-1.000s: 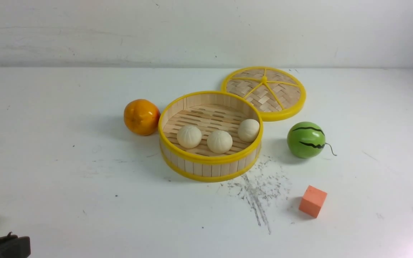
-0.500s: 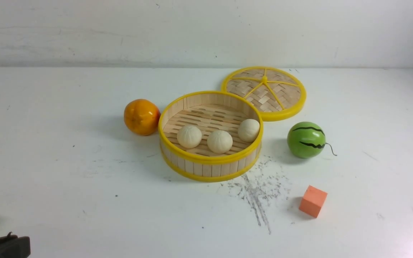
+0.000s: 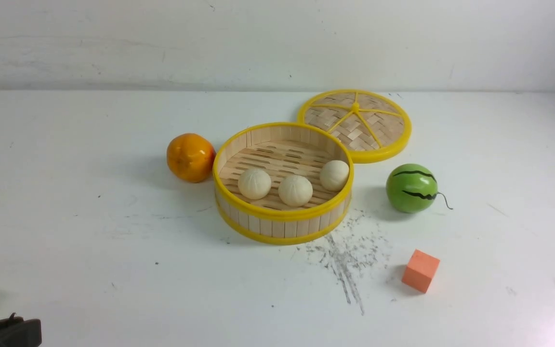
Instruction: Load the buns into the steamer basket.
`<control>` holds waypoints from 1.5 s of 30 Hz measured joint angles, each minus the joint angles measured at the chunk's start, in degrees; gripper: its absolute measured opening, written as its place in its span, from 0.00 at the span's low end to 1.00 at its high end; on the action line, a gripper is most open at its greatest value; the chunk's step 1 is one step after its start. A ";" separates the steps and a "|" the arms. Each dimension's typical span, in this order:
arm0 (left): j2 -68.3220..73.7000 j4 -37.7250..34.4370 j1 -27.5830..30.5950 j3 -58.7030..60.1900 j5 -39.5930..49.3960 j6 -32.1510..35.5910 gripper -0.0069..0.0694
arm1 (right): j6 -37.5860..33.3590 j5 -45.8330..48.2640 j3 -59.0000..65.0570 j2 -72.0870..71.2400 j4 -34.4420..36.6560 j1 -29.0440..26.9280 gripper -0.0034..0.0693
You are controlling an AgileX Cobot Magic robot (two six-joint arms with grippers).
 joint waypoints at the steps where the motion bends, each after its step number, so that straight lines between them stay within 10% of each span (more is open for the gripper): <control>1: 0.00 0.00 0.00 0.00 0.00 0.00 0.25 | 0.00 0.00 0.00 0.00 0.00 0.00 0.02; 32: -0.11 2.49 0.05 1.64 -2.89 -0.07 0.26 | 0.00 0.04 0.00 -0.07 0.00 -0.06 0.05; 38: -6.98 0.50 7.43 9.66 -19.69 -0.07 0.07 | 0.00 0.04 0.00 -0.07 -0.06 -0.06 0.05; 45: -17.48 0.02 18.22 21.21 -25.90 -0.07 0.07 | 0.00 0.04 0.00 -0.07 -0.06 -0.06 0.06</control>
